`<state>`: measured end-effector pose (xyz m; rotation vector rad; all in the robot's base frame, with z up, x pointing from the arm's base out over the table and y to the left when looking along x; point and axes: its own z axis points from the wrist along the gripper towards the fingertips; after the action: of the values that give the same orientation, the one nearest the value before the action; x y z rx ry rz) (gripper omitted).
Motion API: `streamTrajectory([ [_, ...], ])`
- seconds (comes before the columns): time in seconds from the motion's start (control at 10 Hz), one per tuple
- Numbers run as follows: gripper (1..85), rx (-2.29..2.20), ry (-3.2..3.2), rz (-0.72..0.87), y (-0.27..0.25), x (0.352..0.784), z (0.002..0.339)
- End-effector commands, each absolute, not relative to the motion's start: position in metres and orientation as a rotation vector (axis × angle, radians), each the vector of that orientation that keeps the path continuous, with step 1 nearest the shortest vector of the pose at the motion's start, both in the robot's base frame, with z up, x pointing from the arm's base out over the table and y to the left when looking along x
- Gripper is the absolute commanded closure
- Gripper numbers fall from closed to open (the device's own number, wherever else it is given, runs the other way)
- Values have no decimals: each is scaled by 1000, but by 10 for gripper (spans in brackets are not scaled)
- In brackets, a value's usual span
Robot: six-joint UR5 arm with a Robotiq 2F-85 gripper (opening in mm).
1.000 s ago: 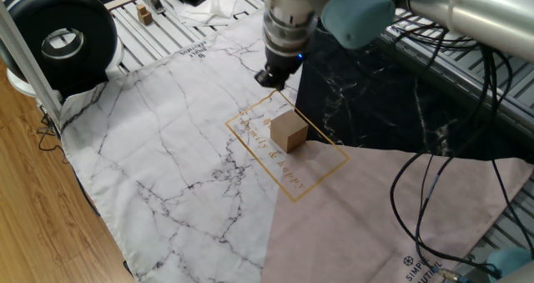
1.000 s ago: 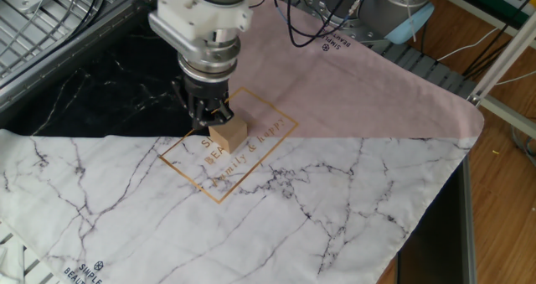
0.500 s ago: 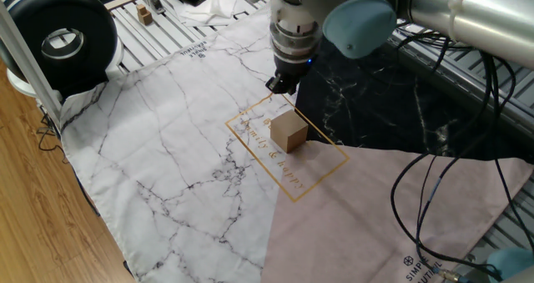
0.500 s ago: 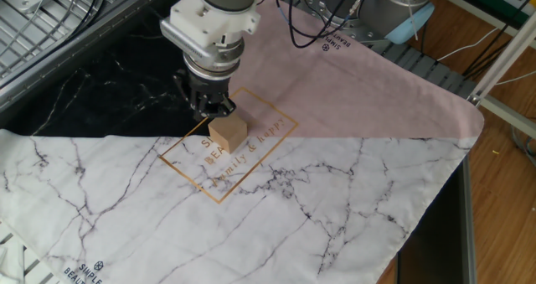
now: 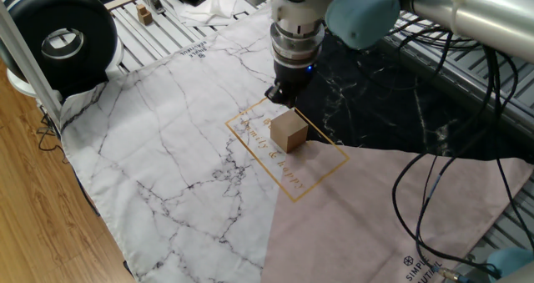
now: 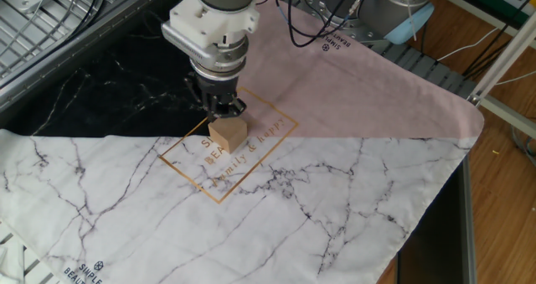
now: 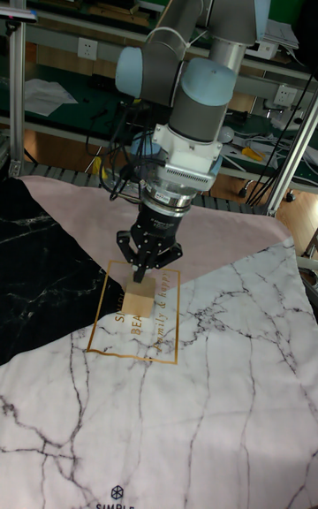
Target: Approach and touch the side of the small block
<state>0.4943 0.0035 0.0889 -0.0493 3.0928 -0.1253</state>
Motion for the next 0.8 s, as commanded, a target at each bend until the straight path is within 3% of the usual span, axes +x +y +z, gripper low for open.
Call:
streamTrajectory([
  [0.0,847,-40,3242,-31,19,454,90],
  [0.1,847,-42,3259,-46,16,449,91],
  [0.3,847,2,3281,117,42,442,92],
  [0.7,847,-10,3200,-3,23,464,89],
])
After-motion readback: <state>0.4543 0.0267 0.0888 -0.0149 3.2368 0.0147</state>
